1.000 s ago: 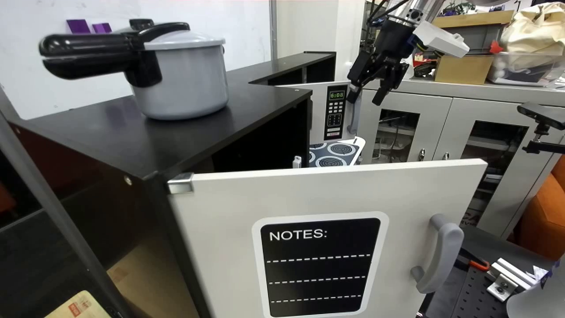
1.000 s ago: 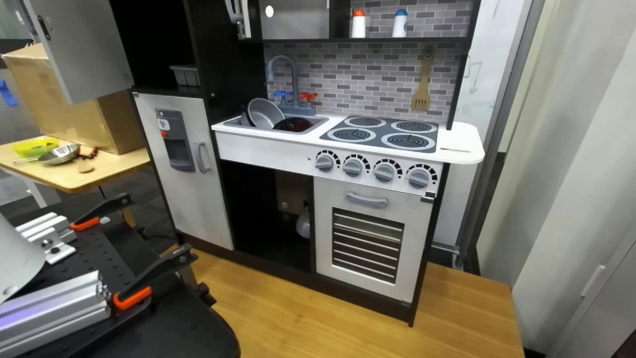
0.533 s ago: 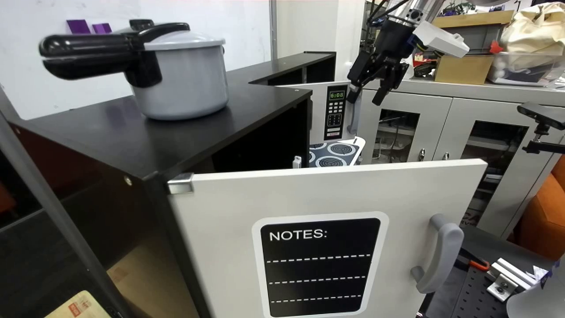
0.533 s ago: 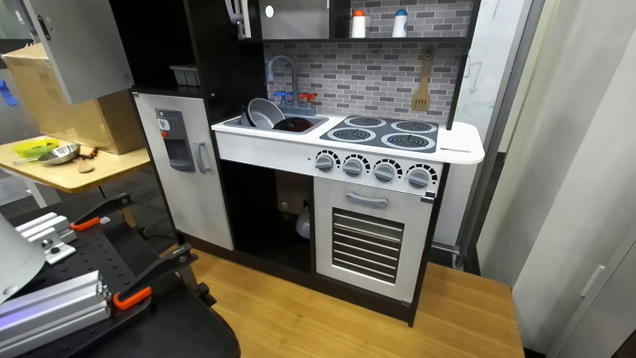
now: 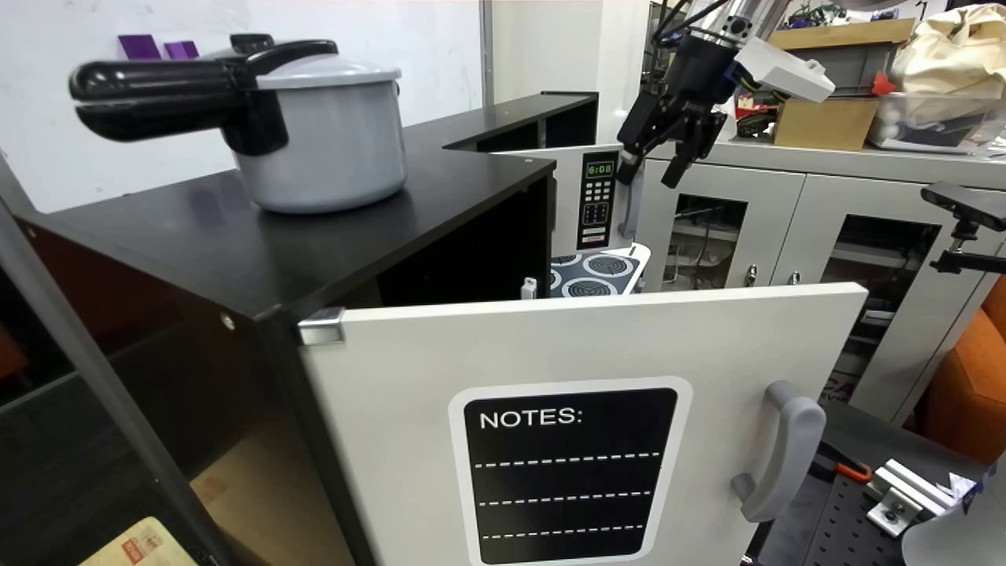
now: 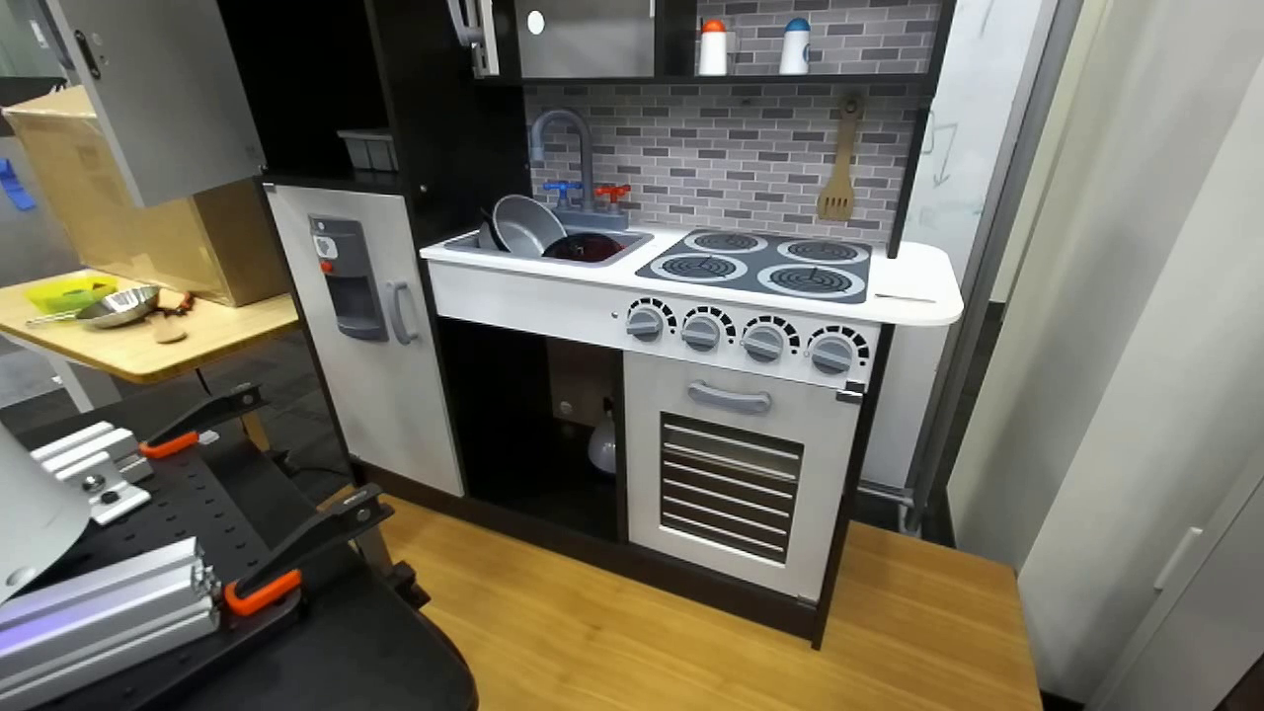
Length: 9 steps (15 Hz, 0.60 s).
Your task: Close the microwave
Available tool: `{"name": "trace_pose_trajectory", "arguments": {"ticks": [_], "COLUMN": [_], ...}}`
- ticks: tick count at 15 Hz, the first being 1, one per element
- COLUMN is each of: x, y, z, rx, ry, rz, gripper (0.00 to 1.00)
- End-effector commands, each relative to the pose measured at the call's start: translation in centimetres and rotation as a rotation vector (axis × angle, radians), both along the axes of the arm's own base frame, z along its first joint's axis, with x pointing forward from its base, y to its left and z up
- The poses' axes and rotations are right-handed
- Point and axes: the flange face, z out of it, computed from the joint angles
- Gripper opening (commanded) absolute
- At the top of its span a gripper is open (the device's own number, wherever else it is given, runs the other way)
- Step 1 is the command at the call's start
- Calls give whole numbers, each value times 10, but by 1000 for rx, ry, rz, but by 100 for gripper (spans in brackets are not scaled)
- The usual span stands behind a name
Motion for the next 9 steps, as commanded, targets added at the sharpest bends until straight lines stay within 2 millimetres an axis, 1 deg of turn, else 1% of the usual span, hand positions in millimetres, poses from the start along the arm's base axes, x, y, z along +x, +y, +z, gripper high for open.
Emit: {"name": "trace_pose_trajectory", "arguments": {"ticks": [1,9], "x": [-1,1], "y": [4,11], "z": [0,-2], "rx": [-8,-80], "ry": [-5,-47], "rz": [11,9], "gripper": [100,100]}}
